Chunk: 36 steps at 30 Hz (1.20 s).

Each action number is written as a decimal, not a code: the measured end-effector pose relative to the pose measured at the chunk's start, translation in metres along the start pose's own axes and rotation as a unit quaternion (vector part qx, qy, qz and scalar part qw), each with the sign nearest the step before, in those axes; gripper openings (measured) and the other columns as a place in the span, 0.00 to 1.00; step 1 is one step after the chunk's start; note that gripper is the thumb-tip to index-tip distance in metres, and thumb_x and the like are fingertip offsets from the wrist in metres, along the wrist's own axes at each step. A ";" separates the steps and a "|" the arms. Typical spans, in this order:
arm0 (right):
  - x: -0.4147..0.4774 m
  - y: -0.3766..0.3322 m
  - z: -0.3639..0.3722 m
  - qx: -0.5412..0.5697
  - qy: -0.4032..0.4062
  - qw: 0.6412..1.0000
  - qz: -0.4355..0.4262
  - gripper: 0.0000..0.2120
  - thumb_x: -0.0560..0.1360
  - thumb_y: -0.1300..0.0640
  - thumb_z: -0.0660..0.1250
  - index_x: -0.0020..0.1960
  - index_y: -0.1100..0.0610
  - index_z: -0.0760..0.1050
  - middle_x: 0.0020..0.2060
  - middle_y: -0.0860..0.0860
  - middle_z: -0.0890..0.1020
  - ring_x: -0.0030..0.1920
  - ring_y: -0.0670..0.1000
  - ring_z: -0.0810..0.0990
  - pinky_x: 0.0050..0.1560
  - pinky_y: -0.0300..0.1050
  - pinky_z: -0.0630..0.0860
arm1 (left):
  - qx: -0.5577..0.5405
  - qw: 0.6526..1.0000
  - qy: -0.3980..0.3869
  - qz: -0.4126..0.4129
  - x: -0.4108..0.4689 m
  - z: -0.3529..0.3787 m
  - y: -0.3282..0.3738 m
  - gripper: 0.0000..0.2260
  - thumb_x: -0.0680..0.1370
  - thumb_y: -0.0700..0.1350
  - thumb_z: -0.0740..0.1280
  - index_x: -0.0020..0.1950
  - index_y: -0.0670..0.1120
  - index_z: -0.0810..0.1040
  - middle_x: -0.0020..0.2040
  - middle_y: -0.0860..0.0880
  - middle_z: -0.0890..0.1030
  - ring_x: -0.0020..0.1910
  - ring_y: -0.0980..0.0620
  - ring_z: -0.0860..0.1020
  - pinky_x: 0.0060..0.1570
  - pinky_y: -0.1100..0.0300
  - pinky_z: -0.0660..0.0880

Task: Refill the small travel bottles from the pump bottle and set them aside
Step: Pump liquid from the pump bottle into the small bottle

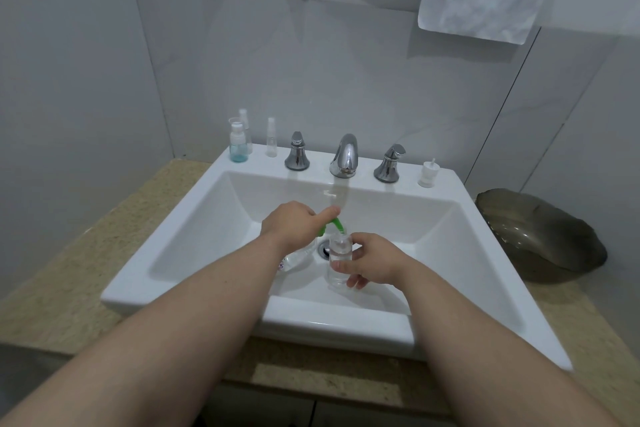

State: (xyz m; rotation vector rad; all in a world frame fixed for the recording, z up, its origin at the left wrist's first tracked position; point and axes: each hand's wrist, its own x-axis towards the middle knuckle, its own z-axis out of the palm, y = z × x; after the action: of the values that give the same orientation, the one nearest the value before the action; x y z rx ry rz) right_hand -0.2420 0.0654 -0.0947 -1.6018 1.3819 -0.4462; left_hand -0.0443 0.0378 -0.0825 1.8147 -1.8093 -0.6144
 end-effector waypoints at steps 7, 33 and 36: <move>0.000 0.001 0.001 0.005 -0.002 1.000 -0.002 0.18 0.75 0.55 0.78 0.61 0.56 0.76 0.47 0.57 0.87 0.38 0.55 0.86 0.37 0.43 0.80 | -0.009 1.000 -0.001 -0.012 0.002 0.001 0.003 0.28 0.77 0.69 0.61 0.30 0.49 0.79 0.29 0.54 0.77 0.35 0.50 0.77 0.39 0.56 0.69; -0.001 -0.001 0.000 0.000 -0.002 1.000 -0.004 0.15 0.75 0.55 0.78 0.57 0.53 0.76 0.46 0.56 0.86 0.37 0.55 0.85 0.36 0.42 0.81 | -0.018 1.000 -0.003 0.003 -0.001 -0.002 -0.004 0.31 0.75 0.76 0.56 0.37 0.52 0.84 0.40 0.54 0.85 0.43 0.51 0.81 0.50 0.52 0.78; -0.002 -0.002 0.000 -0.001 -0.001 1.000 -0.005 0.15 0.75 0.55 0.78 0.59 0.54 0.76 0.46 0.55 0.86 0.37 0.54 0.85 0.36 0.42 0.81 | -0.018 1.000 -0.001 0.002 -0.001 -0.002 -0.004 0.31 0.75 0.76 0.56 0.37 0.52 0.84 0.41 0.55 0.85 0.43 0.51 0.82 0.51 0.52 0.78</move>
State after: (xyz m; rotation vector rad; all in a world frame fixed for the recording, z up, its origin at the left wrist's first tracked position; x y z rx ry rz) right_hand -0.2414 0.0668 -0.0925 -1.6103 1.3738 -0.4492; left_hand -0.0398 0.0392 -0.0832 1.7867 -1.7908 -0.6438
